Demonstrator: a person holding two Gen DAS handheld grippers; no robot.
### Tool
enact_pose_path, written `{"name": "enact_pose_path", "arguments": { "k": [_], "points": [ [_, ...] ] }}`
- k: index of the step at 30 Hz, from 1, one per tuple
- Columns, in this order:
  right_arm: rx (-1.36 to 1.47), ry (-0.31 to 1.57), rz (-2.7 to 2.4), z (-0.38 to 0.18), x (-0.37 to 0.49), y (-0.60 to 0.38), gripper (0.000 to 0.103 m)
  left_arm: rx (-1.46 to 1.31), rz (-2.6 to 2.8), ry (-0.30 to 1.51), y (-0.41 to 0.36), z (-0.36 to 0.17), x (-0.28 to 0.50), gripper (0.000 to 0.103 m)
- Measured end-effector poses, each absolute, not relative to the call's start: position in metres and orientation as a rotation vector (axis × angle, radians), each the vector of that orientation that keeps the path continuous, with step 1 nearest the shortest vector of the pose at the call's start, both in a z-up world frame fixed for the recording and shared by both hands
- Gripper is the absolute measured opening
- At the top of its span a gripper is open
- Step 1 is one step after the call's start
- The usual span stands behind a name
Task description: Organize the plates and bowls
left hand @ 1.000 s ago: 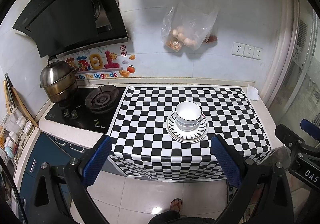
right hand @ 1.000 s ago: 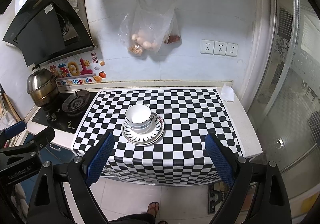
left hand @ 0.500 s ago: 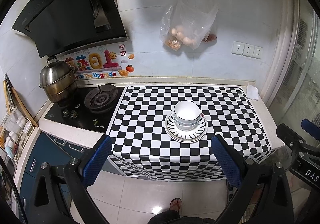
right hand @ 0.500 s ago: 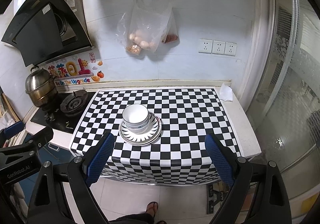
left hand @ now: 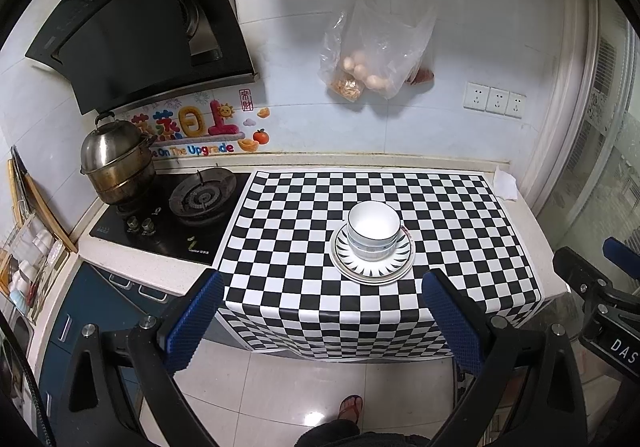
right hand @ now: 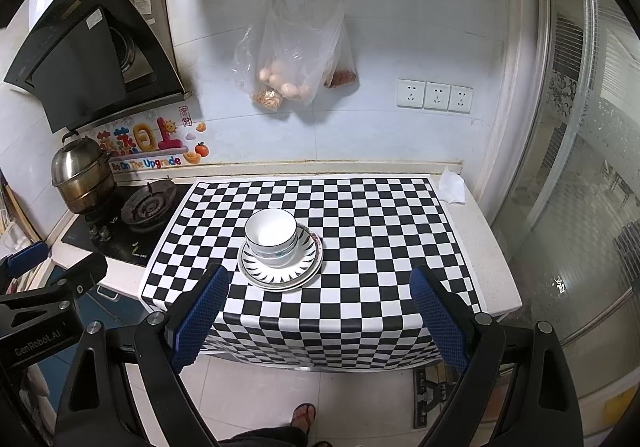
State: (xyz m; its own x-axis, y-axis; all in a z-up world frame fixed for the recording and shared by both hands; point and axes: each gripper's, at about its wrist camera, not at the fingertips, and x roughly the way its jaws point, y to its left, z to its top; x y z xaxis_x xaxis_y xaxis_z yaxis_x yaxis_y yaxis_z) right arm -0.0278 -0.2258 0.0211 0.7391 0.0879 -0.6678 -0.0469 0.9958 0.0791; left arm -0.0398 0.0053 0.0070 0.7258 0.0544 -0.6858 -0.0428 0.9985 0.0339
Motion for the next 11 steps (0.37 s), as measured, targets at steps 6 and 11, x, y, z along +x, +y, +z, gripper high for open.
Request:
{"name": "enact_pose_path", "arguments": {
  "k": [6, 11],
  "points": [
    [0.057, 0.737, 0.073, 0.0213, -0.0277, -0.2259, 0.094, 0.019, 0.052, 0.755, 0.0054, 0.0070, -0.0397, 0.101],
    [0.056, 0.736, 0.073, 0.0220, -0.0281, -0.2262, 0.094, 0.027, 0.053, 0.745, 0.0047, 0.0068, -0.0435, 0.101]
  ]
}}
